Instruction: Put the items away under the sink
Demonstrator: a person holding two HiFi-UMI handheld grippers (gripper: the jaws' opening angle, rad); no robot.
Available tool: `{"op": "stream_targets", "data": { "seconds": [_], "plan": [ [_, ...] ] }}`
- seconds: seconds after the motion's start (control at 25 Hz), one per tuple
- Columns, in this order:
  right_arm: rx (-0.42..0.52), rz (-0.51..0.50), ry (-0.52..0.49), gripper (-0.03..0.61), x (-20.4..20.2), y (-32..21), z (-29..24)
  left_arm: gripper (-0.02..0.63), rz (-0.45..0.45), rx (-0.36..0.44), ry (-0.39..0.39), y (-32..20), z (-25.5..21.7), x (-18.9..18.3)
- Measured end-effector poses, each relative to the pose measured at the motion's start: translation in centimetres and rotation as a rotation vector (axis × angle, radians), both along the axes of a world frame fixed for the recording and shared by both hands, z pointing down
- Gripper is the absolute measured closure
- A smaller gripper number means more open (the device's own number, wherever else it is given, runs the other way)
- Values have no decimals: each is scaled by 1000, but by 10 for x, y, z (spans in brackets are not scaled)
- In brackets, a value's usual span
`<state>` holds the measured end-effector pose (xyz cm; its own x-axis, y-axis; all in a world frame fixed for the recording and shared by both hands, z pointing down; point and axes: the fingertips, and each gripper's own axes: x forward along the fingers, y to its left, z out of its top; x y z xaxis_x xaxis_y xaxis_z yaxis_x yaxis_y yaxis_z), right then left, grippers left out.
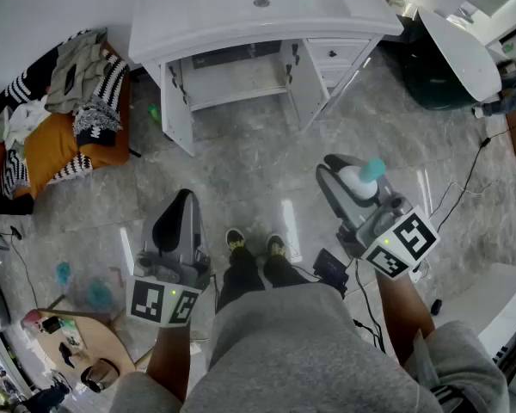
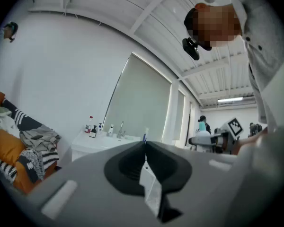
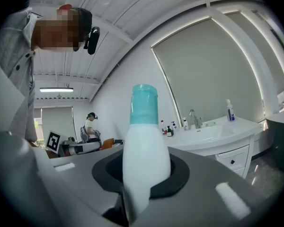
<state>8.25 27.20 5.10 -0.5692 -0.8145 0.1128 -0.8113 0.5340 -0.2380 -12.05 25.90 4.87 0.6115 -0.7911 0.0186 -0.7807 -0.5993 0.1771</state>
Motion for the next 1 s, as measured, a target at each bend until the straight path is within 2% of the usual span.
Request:
{"op": "stream_targets", "data": {
  "seconds": [0.4,1.0],
  "plan": [
    [34,44,11,500,-27,33,-15,601,47,7,-7,27,-7,-8],
    [59,136,-29,500,-44,22,-33,601,61,8,11,13,-19,-39]
  ]
}}
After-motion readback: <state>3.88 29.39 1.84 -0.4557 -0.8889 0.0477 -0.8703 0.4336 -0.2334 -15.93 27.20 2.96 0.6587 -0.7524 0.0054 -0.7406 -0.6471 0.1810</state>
